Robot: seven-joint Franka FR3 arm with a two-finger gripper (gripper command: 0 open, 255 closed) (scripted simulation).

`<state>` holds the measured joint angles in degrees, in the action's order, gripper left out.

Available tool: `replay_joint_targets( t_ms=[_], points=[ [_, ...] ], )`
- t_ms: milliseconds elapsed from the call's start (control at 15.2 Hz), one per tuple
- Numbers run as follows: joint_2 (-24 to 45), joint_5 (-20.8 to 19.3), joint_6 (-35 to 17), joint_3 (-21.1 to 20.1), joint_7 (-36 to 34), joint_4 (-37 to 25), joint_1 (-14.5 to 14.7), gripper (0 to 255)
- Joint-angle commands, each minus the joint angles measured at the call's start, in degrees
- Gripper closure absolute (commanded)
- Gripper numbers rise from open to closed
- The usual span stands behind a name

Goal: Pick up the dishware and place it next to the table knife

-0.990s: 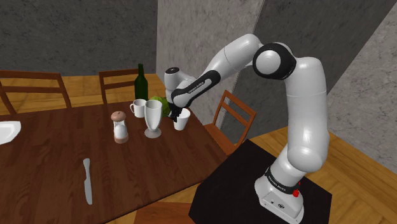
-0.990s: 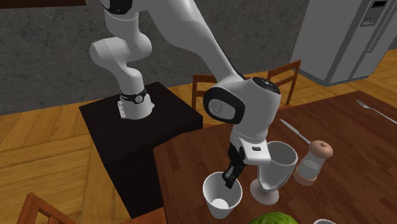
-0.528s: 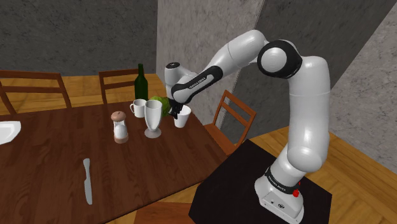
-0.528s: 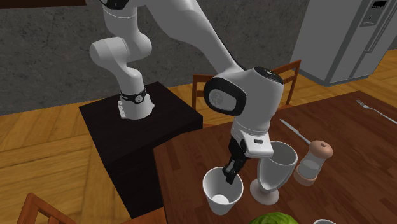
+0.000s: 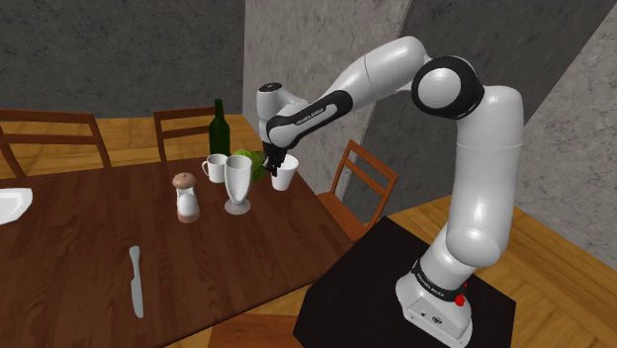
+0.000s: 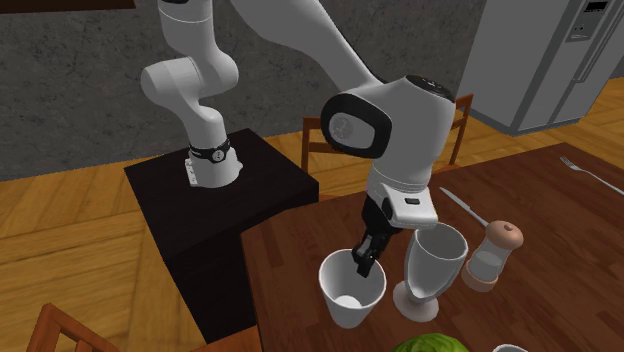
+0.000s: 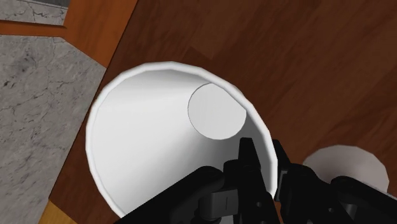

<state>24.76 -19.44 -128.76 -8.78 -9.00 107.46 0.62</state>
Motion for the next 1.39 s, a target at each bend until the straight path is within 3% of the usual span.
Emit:
replay_joint_targets(
  t_ms=[0,1320],
  points=[
    [-0.9,0.4,1.2,-0.2,0.4,-0.3,-0.1,255],
    [-8.2,3.7,13.5,-1.4,4.4,-5.8,-0.5,255]
  ],
)
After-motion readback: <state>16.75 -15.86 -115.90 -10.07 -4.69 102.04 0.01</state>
